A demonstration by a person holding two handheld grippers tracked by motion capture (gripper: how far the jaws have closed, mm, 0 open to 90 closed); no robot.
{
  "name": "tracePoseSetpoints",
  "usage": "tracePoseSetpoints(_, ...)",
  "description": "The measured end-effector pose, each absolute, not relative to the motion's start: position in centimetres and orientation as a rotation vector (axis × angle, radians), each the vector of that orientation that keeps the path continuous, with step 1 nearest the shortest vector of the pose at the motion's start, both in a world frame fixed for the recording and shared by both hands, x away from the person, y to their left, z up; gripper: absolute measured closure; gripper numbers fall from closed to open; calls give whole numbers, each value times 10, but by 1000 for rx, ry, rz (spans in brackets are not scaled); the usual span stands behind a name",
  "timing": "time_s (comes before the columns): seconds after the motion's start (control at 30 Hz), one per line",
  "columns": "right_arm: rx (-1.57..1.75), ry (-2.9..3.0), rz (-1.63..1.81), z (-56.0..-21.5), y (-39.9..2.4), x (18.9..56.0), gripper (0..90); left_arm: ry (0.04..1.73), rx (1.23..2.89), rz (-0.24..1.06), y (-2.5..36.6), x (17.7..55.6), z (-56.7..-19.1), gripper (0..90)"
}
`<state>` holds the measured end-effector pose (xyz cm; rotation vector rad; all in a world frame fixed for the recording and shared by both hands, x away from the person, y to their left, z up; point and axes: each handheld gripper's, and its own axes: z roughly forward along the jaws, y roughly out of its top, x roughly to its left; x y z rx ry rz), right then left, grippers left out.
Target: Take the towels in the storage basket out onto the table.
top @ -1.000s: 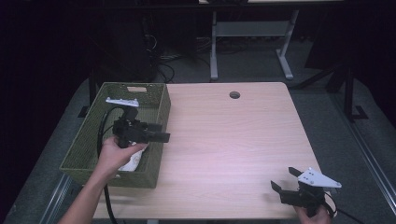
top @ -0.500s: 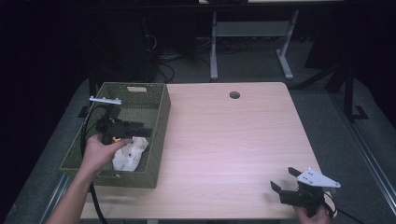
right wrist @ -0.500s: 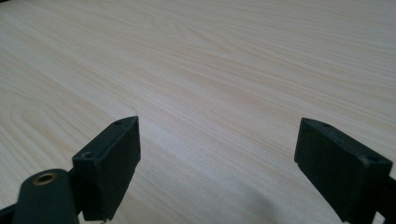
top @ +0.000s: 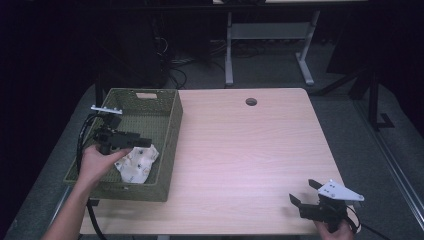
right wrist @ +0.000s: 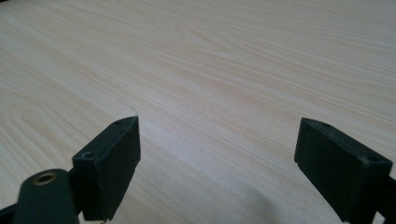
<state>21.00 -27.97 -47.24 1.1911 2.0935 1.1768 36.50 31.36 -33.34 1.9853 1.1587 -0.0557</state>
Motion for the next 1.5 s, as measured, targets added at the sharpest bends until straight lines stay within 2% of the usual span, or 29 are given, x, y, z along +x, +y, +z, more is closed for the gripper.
tracePoseSetpoints(0.27, 1190, 2094, 1177, -472, -280, 210, 140, 1243, 2032, 17, 324, 370, -341, 172)
tracePoseSetpoints(0.33, 1189, 2094, 1176, -472, -280, 210, 140, 1254, 2048, 26, 324, 370, -343, 206)
tracePoseSetpoints(0.73, 1190, 2093, 1175, -472, -280, 210, 140, 1385, 2174, 126, 321, 382, -358, 239)
tracePoseSetpoints(1.03, 1187, 2090, 1181, -471, -281, 209, 140, 1508, 2254, 154, 319, 395, -372, 261)
tracePoseSetpoints(1.17, 1182, 2087, 1181, -471, -282, 209, 140, 1573, 2406, 212, 312, 400, -385, 278)
tracePoseSetpoints(1.5, 1180, 2088, 1181, -471, -282, 208, 140, 1635, 2463, 141, 312, 408, -404, 300)
